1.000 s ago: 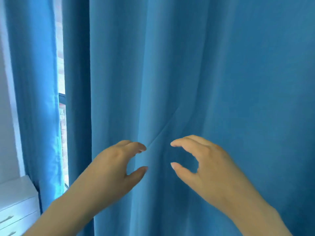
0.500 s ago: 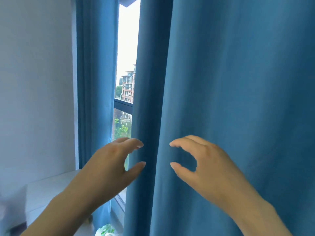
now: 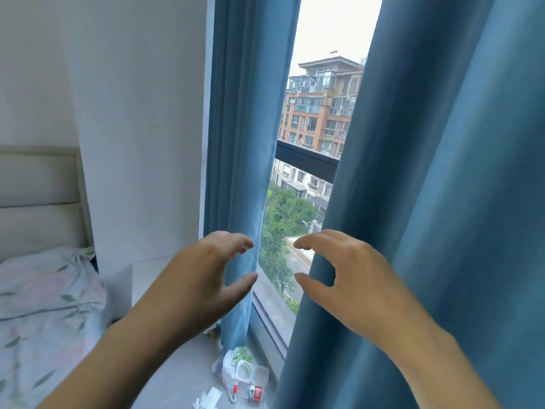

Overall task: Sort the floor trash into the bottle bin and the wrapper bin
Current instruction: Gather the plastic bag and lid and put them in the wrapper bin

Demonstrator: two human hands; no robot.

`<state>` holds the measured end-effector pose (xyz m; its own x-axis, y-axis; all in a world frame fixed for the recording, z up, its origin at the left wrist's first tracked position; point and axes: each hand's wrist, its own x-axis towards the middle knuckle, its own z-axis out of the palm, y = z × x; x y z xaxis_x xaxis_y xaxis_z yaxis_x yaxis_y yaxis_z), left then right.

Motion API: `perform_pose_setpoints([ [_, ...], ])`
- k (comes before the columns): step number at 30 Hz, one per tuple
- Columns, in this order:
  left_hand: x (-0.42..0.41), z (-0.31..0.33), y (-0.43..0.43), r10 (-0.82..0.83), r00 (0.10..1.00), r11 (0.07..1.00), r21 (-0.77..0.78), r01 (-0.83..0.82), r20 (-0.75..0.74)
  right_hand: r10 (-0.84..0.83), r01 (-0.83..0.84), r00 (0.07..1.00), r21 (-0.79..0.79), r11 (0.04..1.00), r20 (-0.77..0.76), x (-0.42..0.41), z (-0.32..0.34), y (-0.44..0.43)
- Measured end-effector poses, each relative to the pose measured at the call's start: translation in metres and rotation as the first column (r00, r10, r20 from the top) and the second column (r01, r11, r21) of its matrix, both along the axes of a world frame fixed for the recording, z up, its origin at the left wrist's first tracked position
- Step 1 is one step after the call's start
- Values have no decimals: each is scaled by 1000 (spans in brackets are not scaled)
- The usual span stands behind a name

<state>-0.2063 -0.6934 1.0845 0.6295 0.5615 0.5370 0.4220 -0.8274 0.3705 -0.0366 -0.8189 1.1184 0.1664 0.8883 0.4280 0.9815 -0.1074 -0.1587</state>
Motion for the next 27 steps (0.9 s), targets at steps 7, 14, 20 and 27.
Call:
perform_pose_setpoints([
  [7, 18, -31, 85, 87, 992, 995, -31, -90, -90, 75, -78, 996, -69, 995, -38, 33, -41, 102],
  [14, 77, -63, 185, 129, 974, 981, -120, -152, -184, 95, -106, 993, -183, 977, -70, 97, -84, 216],
  [20, 127, -99, 265, 150, 955, 955, -211, -206, -255, 98, -123, 990, -280, 952, -100, 151, -118, 304],
  [27, 160, -156, 348, 114, 928, 919, -318, -234, -354, 62, -122, 986, -423, 898, -154, 188, -179, 382],
])
